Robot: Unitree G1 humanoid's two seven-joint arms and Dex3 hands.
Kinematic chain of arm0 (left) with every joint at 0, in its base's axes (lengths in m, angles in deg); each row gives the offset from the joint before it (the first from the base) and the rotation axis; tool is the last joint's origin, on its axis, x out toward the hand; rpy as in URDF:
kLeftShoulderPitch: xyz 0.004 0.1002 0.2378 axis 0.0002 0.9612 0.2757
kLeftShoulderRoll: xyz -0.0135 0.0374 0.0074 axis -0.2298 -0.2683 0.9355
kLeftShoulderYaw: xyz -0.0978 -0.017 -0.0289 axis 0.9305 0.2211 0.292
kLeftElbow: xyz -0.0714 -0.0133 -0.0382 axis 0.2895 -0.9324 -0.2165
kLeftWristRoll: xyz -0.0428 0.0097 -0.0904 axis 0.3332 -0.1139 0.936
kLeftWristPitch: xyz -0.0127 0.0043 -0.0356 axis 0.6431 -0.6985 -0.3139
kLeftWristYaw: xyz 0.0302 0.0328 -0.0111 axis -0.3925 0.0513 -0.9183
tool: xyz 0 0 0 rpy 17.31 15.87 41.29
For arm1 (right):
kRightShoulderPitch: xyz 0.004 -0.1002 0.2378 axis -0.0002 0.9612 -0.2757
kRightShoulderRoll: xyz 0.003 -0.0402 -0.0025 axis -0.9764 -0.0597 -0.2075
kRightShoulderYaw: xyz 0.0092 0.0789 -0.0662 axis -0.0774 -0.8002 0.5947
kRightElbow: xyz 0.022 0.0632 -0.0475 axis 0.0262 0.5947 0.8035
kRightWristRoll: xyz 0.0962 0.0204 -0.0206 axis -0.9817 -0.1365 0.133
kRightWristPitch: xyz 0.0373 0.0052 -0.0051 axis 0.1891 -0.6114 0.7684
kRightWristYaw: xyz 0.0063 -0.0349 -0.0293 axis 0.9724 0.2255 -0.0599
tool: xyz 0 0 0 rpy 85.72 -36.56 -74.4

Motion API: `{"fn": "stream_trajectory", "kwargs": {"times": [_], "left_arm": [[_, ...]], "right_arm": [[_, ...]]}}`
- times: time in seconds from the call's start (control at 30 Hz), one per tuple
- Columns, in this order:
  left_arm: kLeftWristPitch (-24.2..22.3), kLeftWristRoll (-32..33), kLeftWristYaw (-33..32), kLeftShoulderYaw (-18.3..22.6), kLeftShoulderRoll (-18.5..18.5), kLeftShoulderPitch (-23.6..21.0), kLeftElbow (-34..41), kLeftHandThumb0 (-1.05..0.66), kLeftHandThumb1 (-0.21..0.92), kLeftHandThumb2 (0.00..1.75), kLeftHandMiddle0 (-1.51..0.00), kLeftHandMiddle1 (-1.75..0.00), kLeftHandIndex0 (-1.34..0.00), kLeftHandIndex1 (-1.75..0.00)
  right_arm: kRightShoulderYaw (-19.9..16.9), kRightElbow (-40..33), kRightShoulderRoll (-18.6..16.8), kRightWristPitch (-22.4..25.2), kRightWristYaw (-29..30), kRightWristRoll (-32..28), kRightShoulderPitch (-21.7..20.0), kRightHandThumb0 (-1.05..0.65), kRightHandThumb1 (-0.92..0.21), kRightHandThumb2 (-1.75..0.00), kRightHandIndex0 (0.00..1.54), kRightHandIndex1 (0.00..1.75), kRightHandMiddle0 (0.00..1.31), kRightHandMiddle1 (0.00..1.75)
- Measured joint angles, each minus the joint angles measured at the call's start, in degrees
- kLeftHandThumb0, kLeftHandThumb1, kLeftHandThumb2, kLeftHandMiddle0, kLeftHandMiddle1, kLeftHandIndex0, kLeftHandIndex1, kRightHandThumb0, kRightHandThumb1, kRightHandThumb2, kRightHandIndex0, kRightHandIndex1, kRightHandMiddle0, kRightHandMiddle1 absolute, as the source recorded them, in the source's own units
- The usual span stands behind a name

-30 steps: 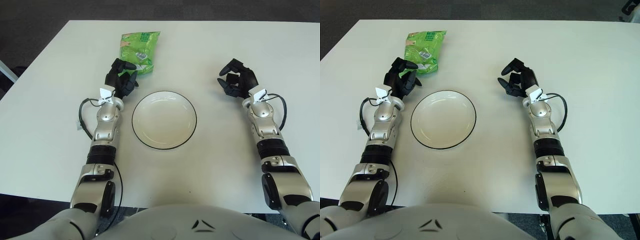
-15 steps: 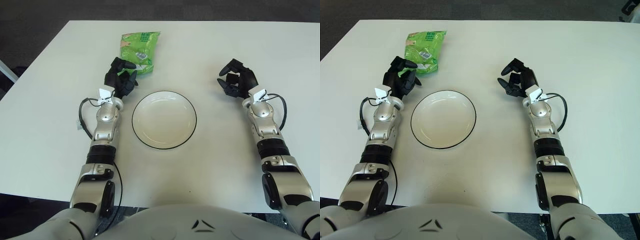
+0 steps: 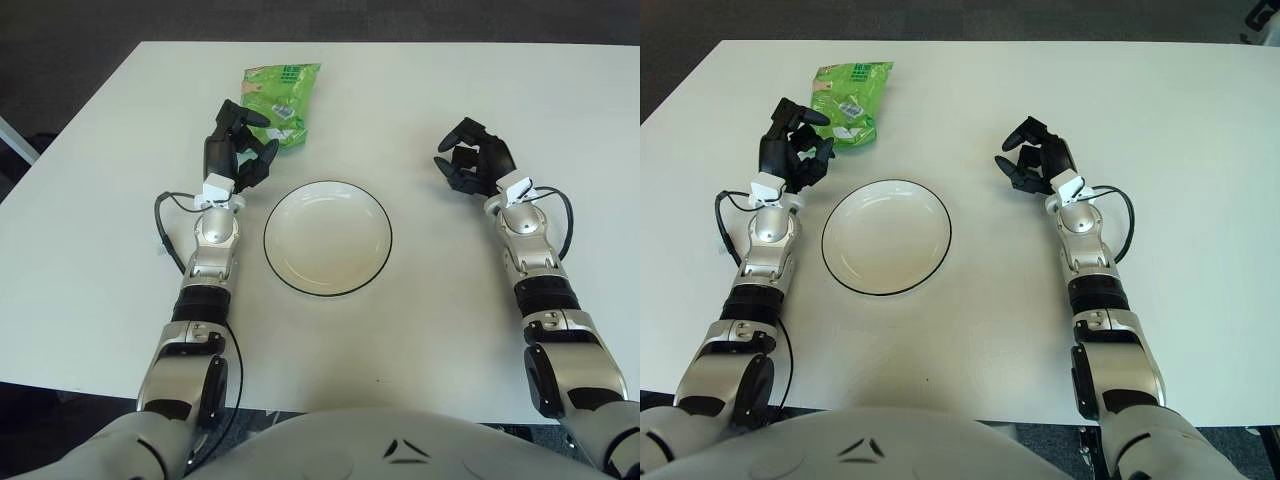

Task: Put the snack into the plate.

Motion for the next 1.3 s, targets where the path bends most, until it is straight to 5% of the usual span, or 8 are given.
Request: {"fn": "stream_trajectory", "kwargs": {"times": [0.43, 0.57, 0.67, 1.07, 1.17, 1.3], "left_arm": [[-3.87, -8.76, 0.02, -0.31, -7.88, 3.95, 5.56, -0.36, 0.92, 0.30, -0.76, -1.63, -0.44, -1.50], [-2.81, -17.45, -6.27, -1.35, -9.96, 3.46, 5.22, -0.36, 0.92, 0.28, -0.67, -1.44, -0.45, -1.48], [-3.84, -24.46, -11.07, -2.45, -11.59, 2.48, 5.22, -0.36, 0.92, 0.28, -0.61, -1.13, -0.45, -1.47], [-6.02, -30.65, -15.58, -5.75, -15.63, -3.26, 1.54, -0.36, 0.92, 0.34, -0.53, -0.83, -0.38, -1.55], [-6.46, -31.78, -15.57, -6.67, -17.25, -4.20, 1.01, -0.50, 0.92, 0.32, -0.54, -0.59, -0.37, -0.89], [-6.82, -33.23, -15.65, -8.10, -18.95, -5.67, -0.49, -0.54, 0.92, 0.30, -0.59, -0.30, -0.41, -0.55]], "right_arm": [[0.20, 0.40, 0.51, -0.77, 0.38, -0.01, -0.31, -0.38, -0.78, -0.54, 0.92, 1.75, 0.46, 1.54], [0.21, 0.71, 0.66, -0.77, 0.39, -0.01, -0.54, -0.38, -0.78, -0.54, 0.92, 1.75, 0.46, 1.54], [0.25, 1.00, 0.68, -0.75, 0.38, -0.01, -0.56, -0.38, -0.78, -0.53, 0.92, 1.75, 0.46, 1.54], [0.27, 1.91, 0.96, -0.83, 0.38, -0.01, -0.82, -0.38, -0.78, -0.53, 0.91, 1.75, 0.47, 1.53], [0.29, 2.16, 0.97, -0.84, 0.37, -0.01, -1.00, -0.38, -0.78, -0.53, 0.91, 1.75, 0.47, 1.53], [0.29, 2.54, 0.97, -0.99, 0.36, -0.02, -1.14, -0.38, -0.78, -0.53, 0.91, 1.75, 0.47, 1.53]]}}
